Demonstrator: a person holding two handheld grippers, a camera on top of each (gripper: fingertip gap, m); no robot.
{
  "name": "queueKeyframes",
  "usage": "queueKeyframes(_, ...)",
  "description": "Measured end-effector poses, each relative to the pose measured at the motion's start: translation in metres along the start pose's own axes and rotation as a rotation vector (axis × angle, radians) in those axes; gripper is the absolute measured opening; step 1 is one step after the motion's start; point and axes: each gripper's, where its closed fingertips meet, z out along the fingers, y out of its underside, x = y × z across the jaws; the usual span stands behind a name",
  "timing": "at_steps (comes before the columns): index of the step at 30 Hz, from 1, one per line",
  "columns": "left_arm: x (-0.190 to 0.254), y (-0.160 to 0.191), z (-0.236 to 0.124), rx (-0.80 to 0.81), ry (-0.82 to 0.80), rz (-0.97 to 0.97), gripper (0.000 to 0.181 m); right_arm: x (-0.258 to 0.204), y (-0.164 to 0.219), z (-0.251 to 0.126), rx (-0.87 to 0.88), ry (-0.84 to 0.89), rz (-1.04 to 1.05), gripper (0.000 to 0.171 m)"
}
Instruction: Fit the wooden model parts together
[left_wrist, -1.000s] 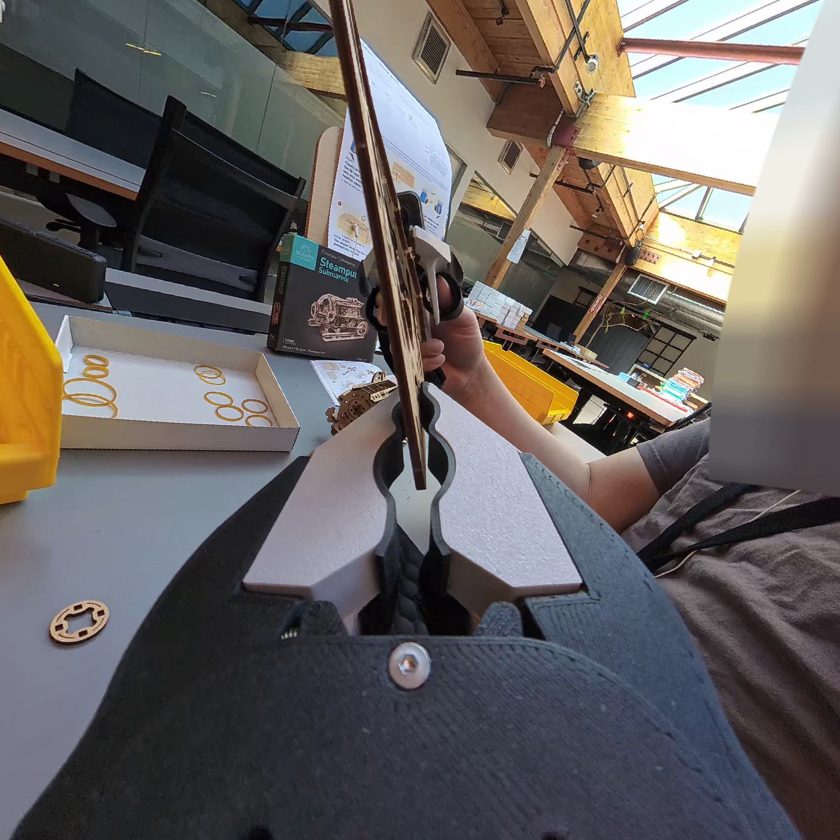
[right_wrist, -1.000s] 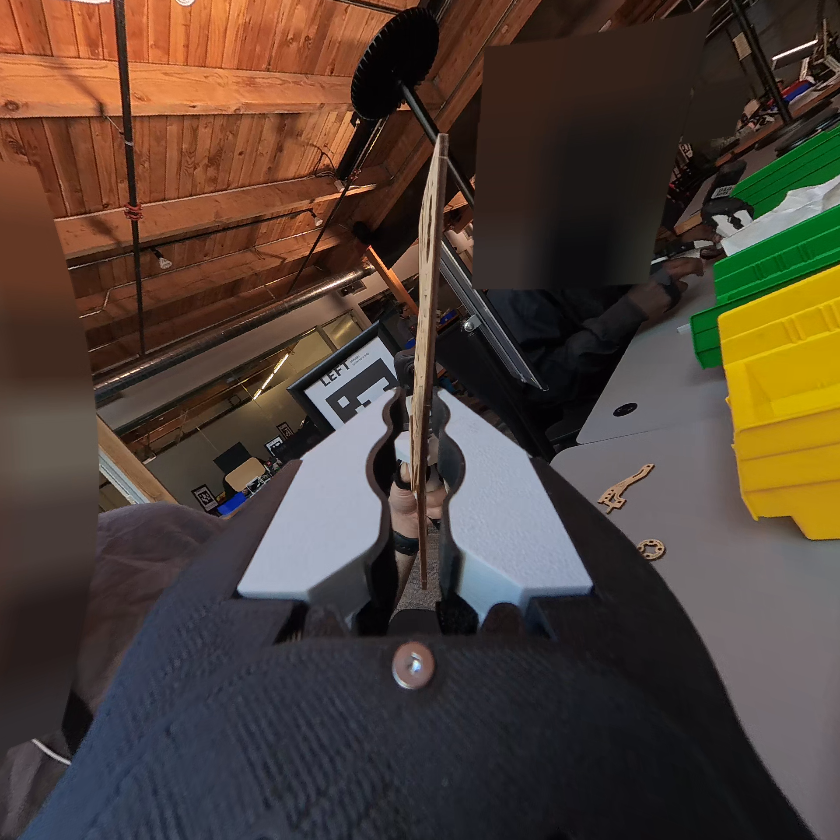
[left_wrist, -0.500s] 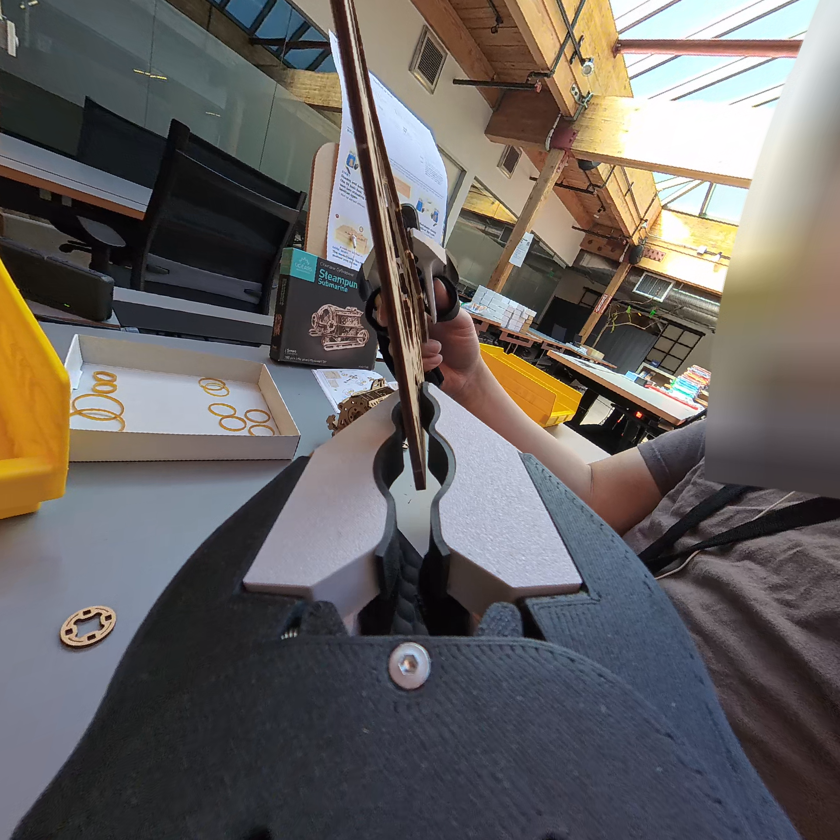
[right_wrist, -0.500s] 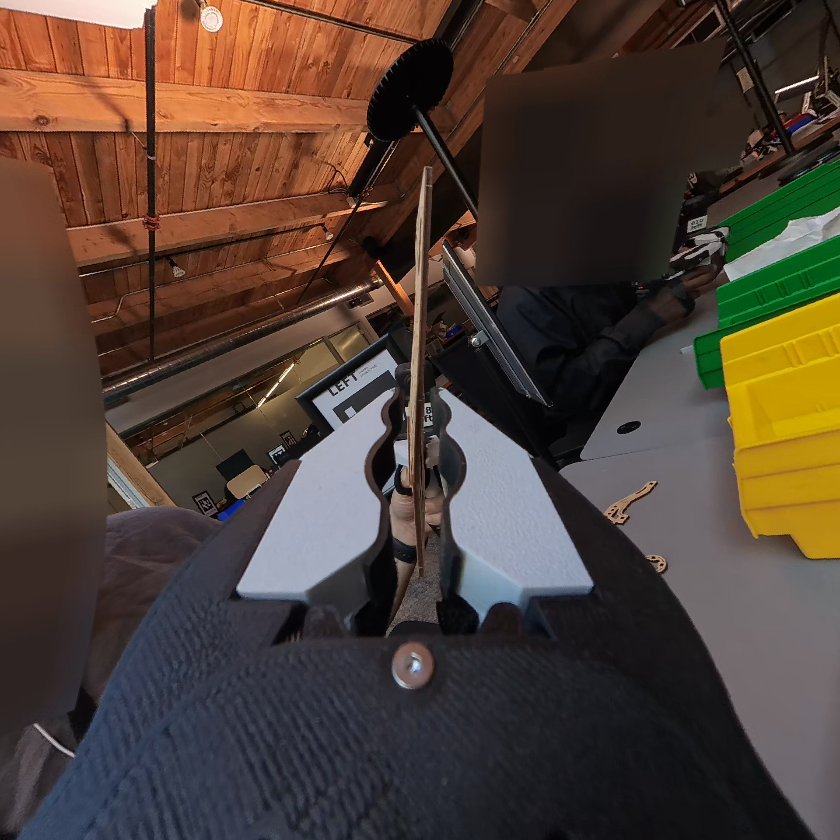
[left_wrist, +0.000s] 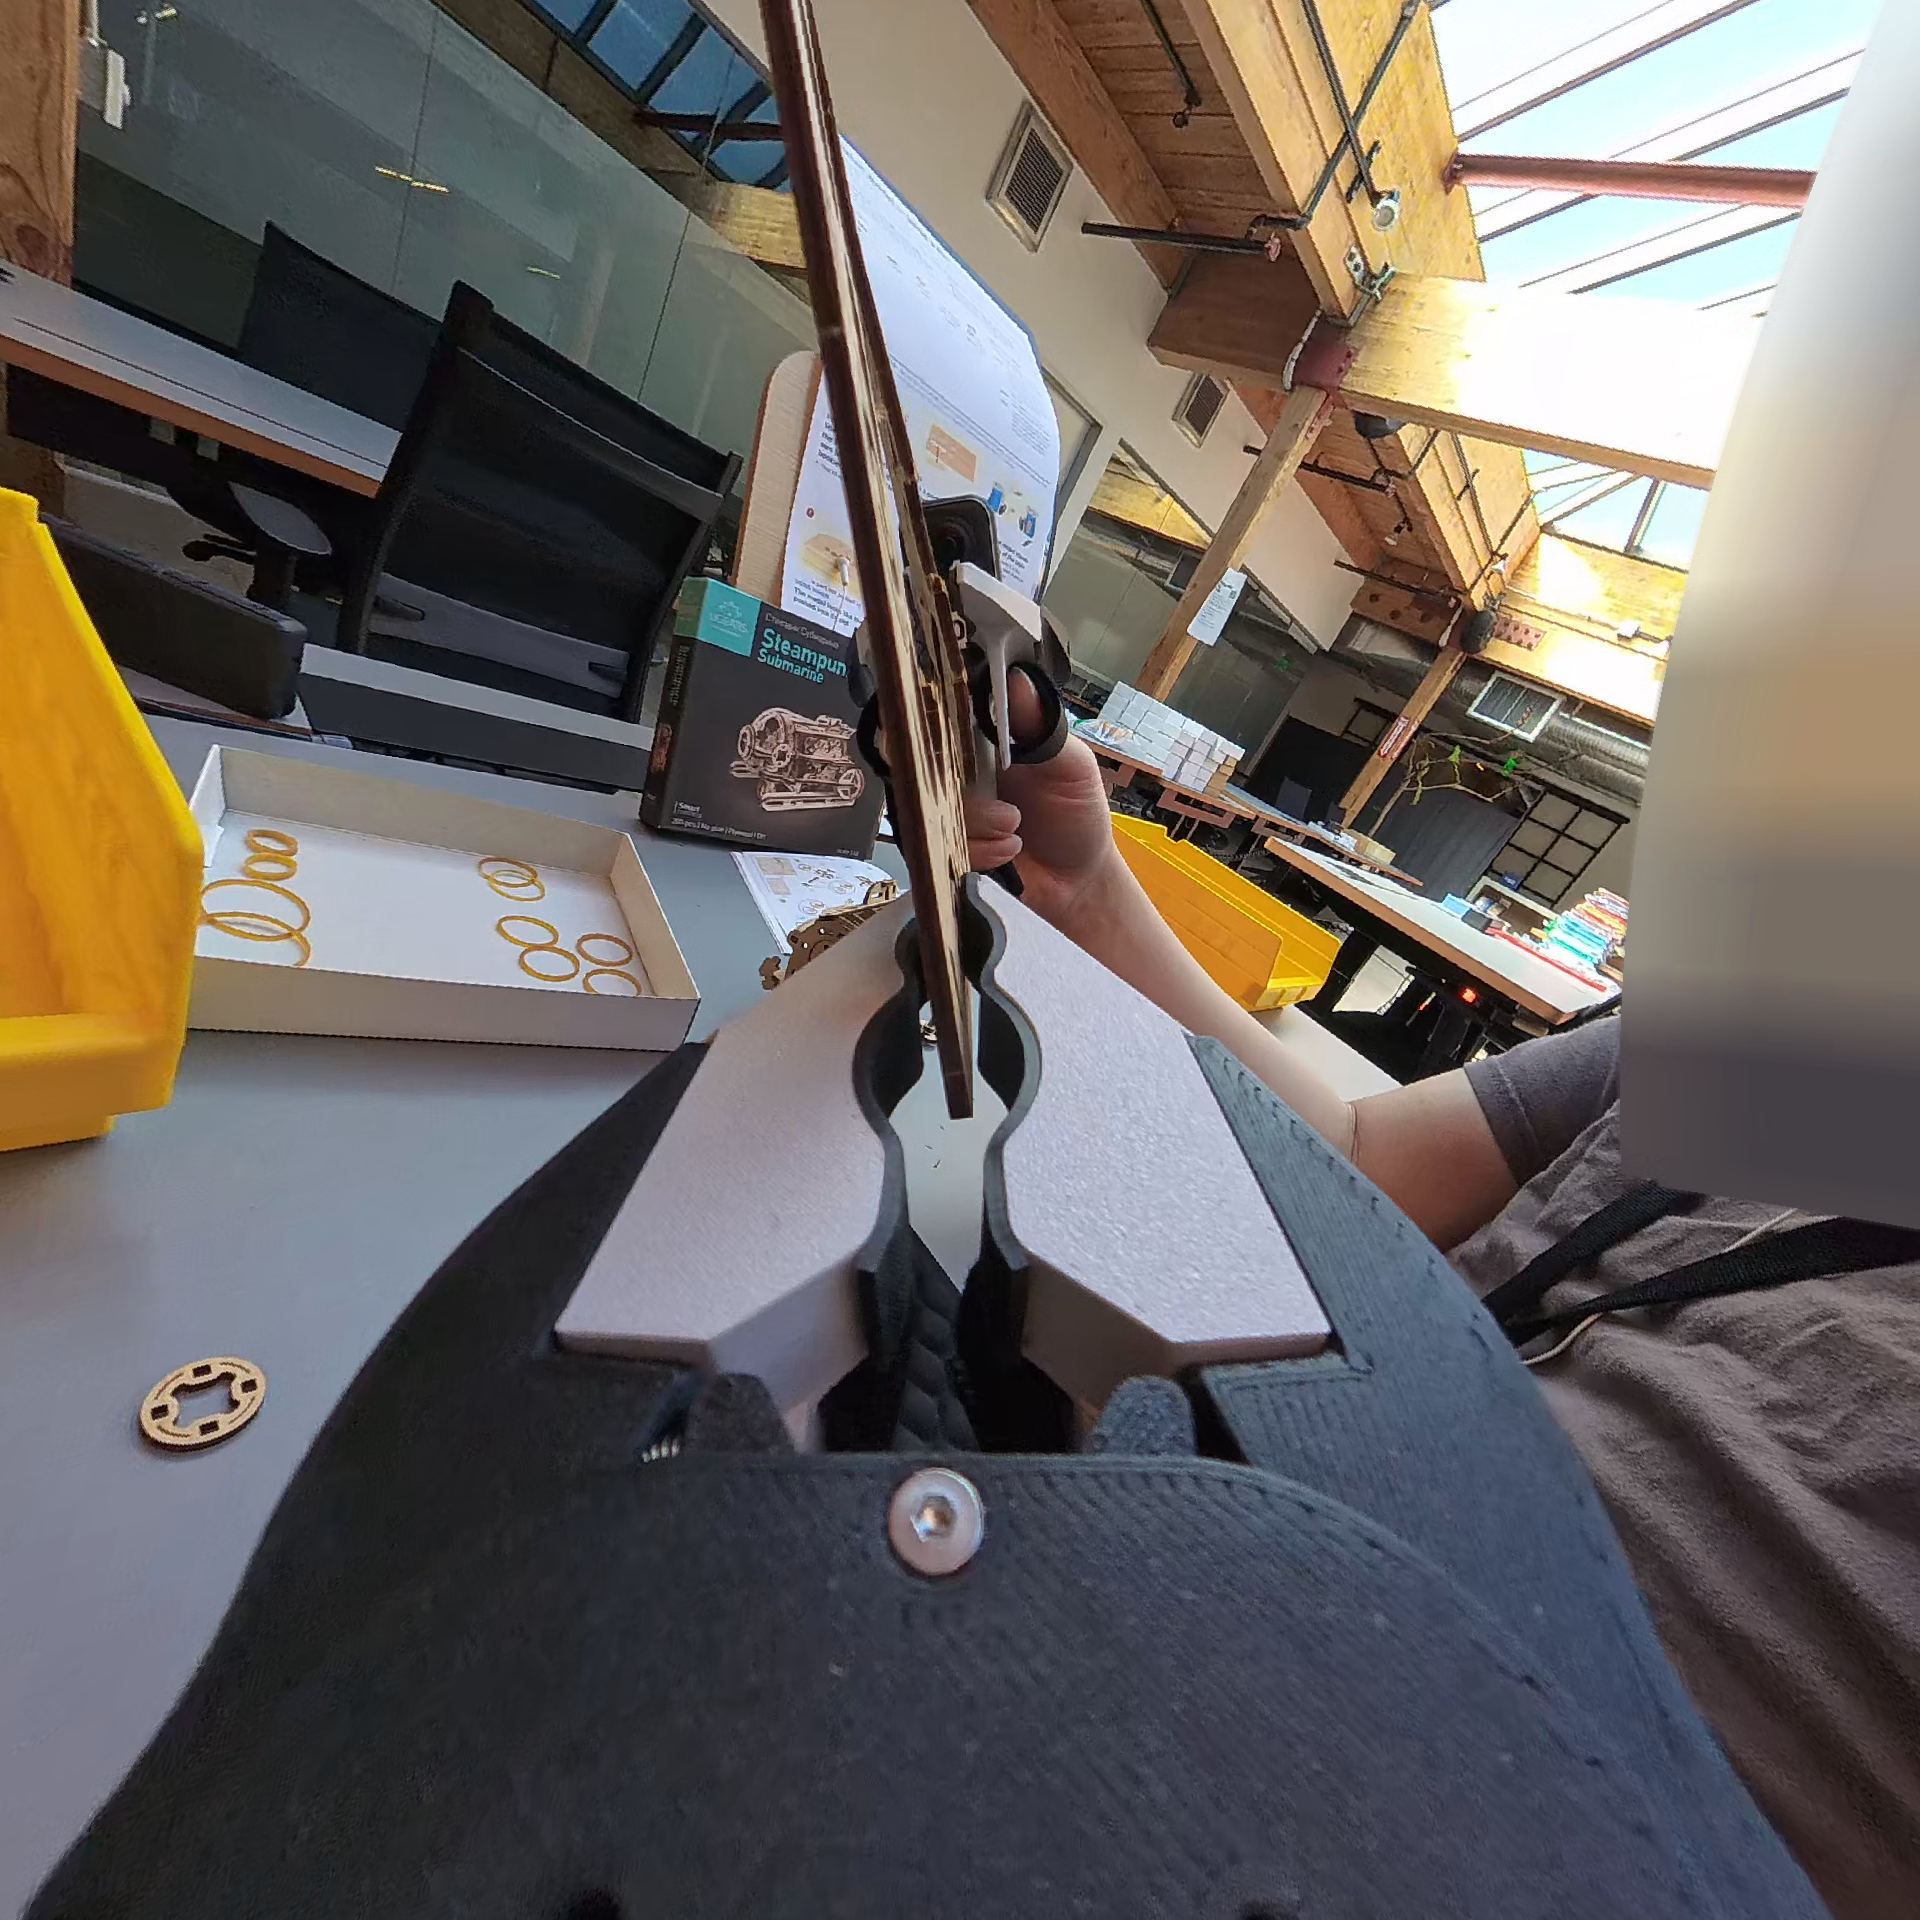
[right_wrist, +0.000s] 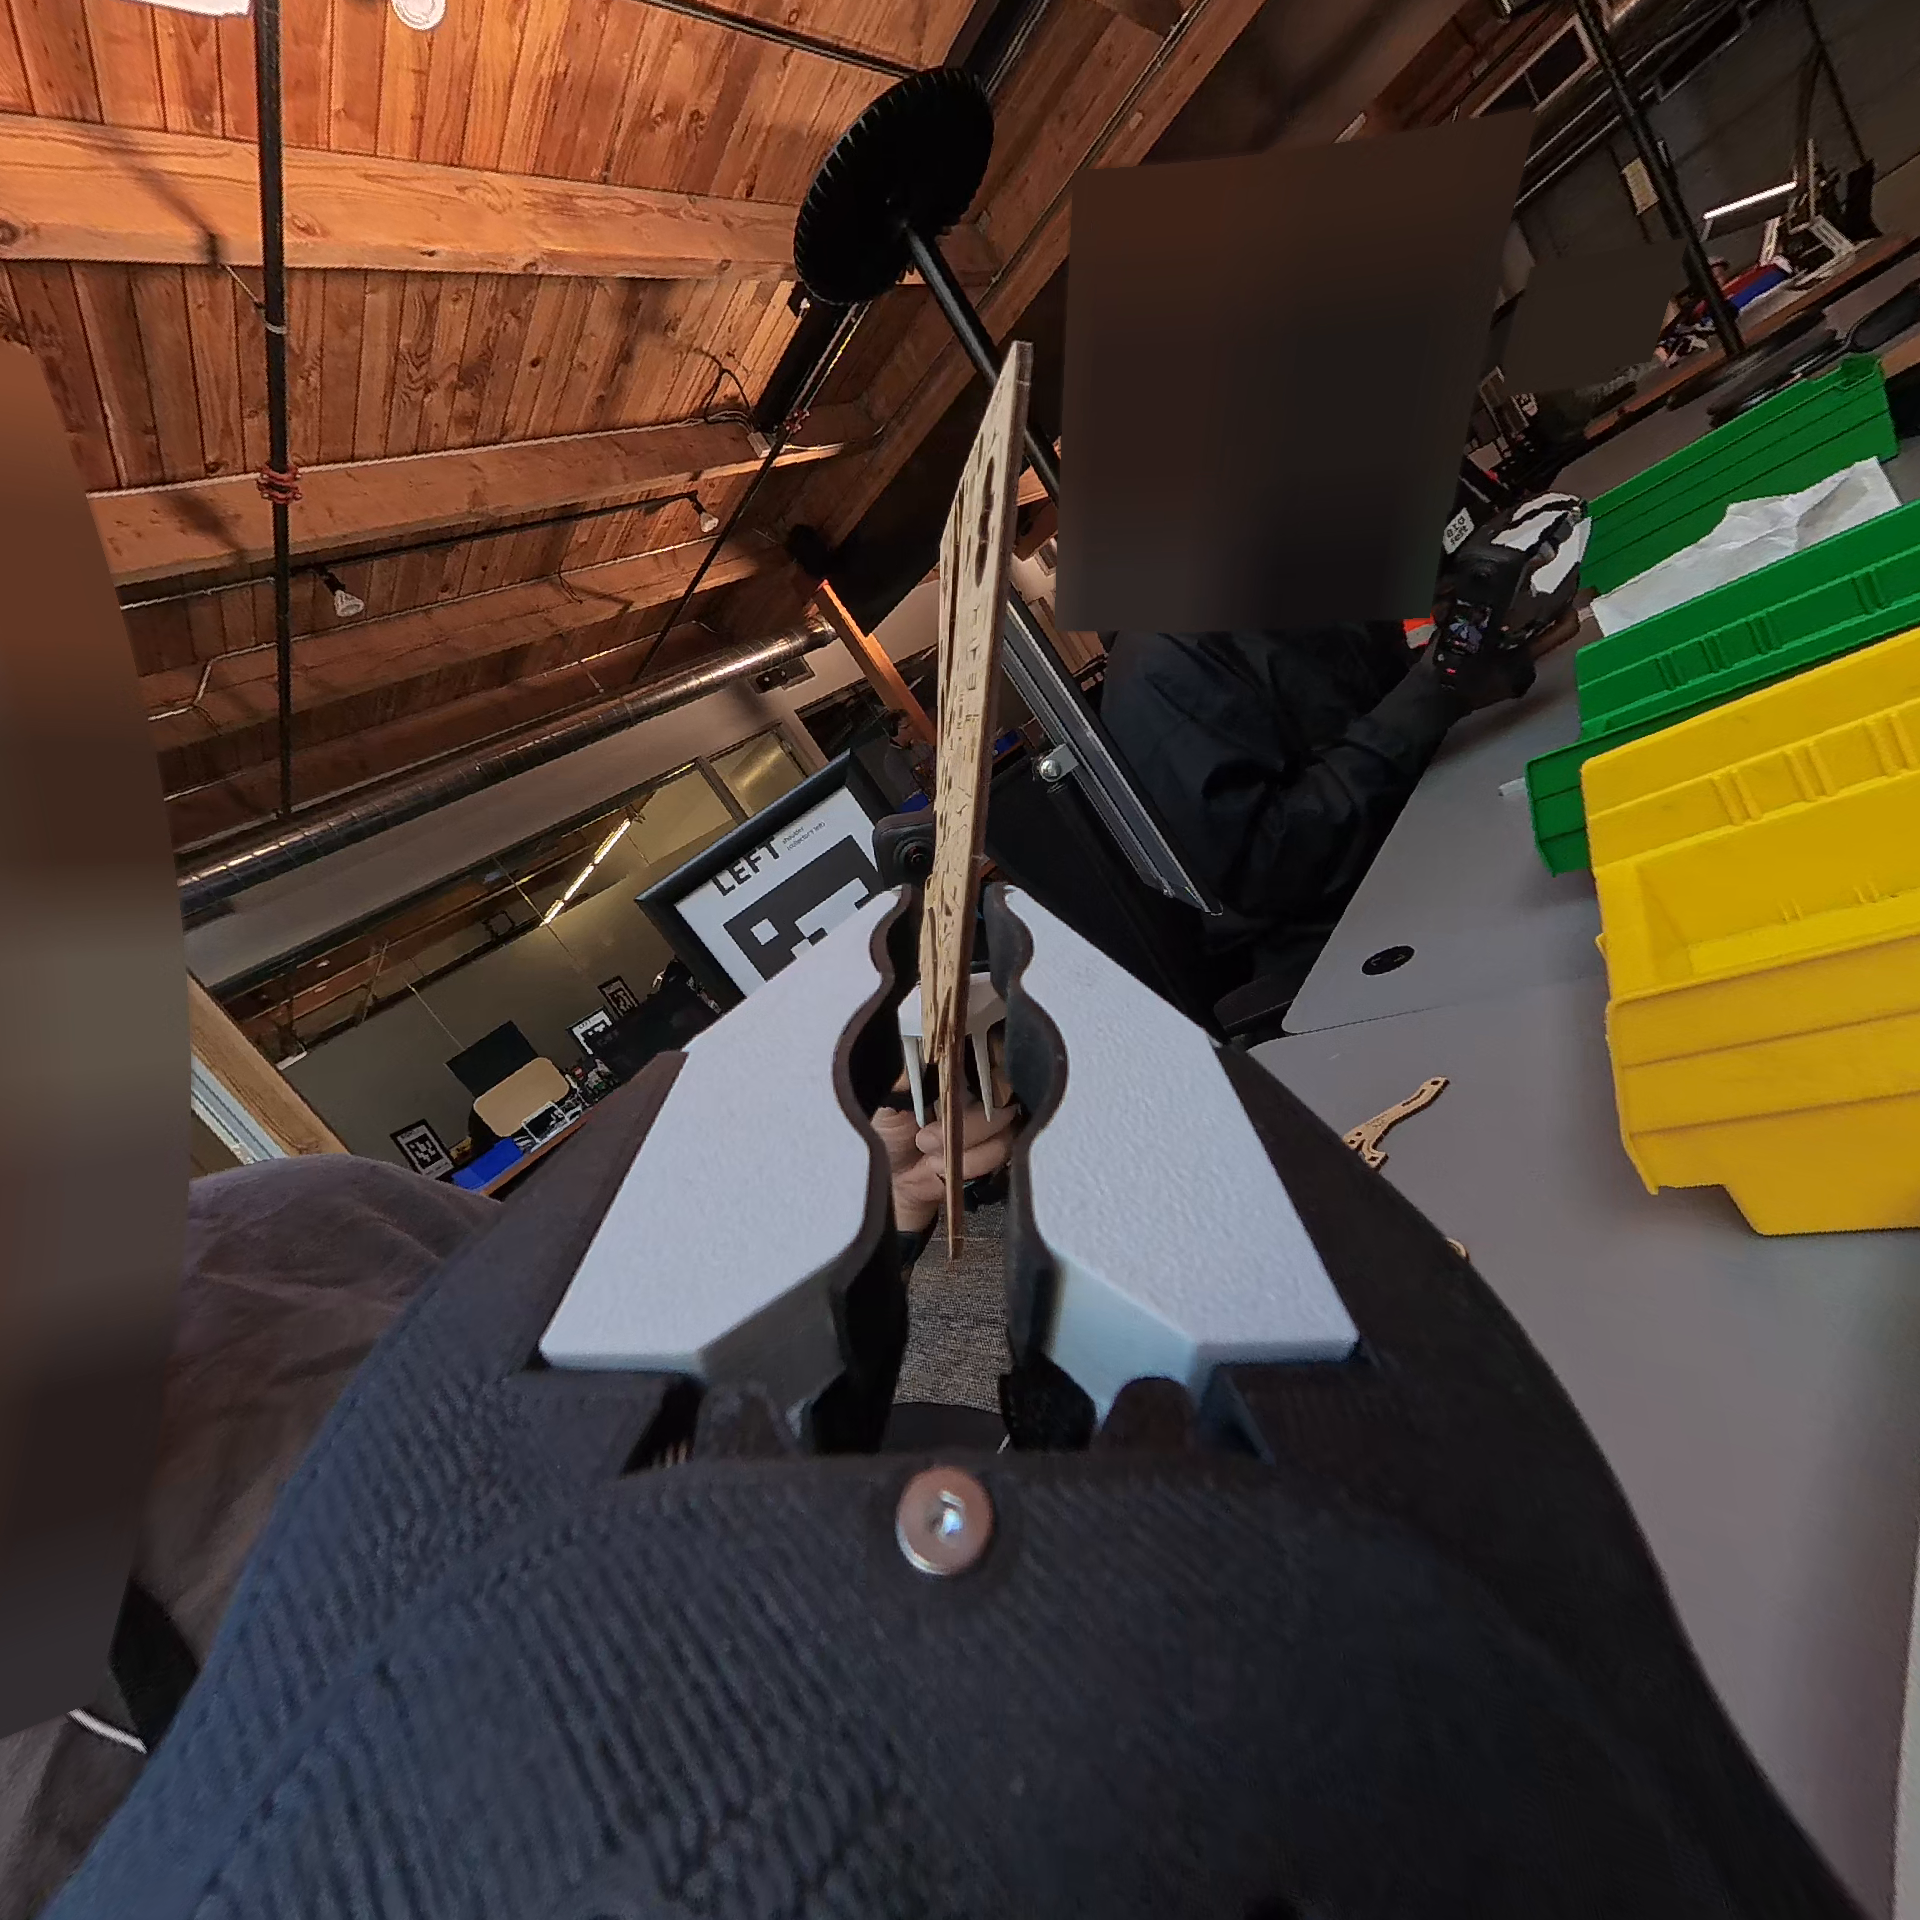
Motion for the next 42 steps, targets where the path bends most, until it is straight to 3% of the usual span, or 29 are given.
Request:
queueKeyframes(27, -0.002, -0.016, -0.009, 0.079, -0.02, -0.026, 0.001, 0.002, 0.048, 0.017, -0.232, -0.031, -0.007, 0.016)
queueKeyframes(42, 0.001, -0.011, -0.007, 0.062, -0.013, -0.021, 0.001, -0.003, 0.045, 0.024, -0.188, -0.073, 0.007, 0.019)
